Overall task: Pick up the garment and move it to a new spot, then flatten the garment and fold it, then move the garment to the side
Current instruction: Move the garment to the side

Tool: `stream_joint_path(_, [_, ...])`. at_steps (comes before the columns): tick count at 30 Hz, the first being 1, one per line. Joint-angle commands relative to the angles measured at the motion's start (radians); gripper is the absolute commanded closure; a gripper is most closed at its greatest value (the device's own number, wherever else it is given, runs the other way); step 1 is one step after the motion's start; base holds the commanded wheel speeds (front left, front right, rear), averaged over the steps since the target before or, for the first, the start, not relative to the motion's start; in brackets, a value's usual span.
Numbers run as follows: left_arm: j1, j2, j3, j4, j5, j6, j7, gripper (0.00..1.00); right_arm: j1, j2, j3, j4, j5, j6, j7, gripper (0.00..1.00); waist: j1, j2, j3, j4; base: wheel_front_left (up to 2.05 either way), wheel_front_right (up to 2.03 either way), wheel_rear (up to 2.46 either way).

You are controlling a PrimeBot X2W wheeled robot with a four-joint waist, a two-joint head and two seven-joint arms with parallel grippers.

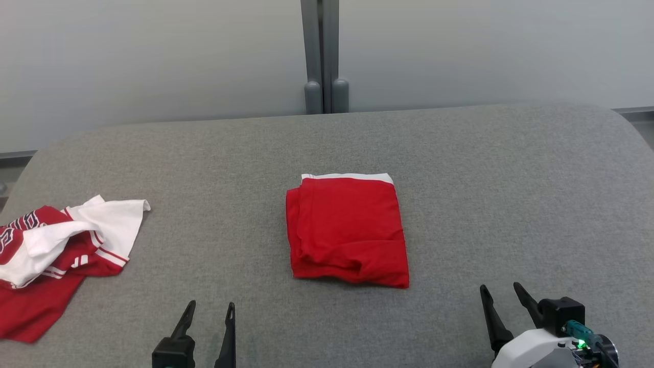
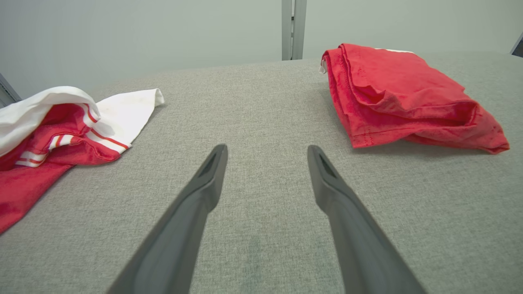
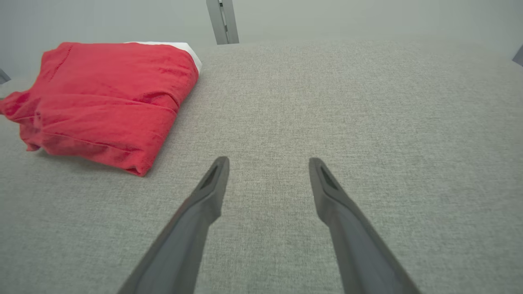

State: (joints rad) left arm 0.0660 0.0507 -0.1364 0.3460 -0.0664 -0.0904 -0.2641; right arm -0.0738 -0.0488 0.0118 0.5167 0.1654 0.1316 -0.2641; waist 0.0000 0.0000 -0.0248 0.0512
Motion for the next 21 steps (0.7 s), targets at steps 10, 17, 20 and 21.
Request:
stream_joint_path(10, [-0.084, 0.002, -0.016, -0.022, -0.022, -0.025, 0.0, 0.0, -0.191, -0.004, 0.099, 0.052, 0.039, -0.002, 0.0, 0.0, 0.0, 0.0, 0.149, 0.065, 0.0, 0.0, 0.0])
stream_joint_path(17, [-0.158, 0.002, -0.03, -0.02, -0.035, -0.039, 0.0, 0.0, -0.41, -0.005, 0.196, 0.176, 0.082, -0.002, 0.0, 0.0, 0.0, 0.0, 0.257, 0.123, 0.0, 0.0, 0.0])
stream_joint_path(20, [-0.179, 0.005, -0.041, -0.015, -0.042, -0.041, 0.0, 0.0, -0.476, -0.005, 0.216, 0.247, 0.068, -0.002, 0.0, 0.0, 0.0, 0.0, 0.28, 0.144, 0.0, 0.0, 0.0])
stream_joint_path(21, [-0.186, 0.008, -0.049, -0.014, -0.048, -0.041, 0.0, 0.0, -0.497, -0.005, 0.224, 0.286, 0.062, -0.002, 0.0, 0.0, 0.0, 0.0, 0.287, 0.151, 0.0, 0.0, 0.0])
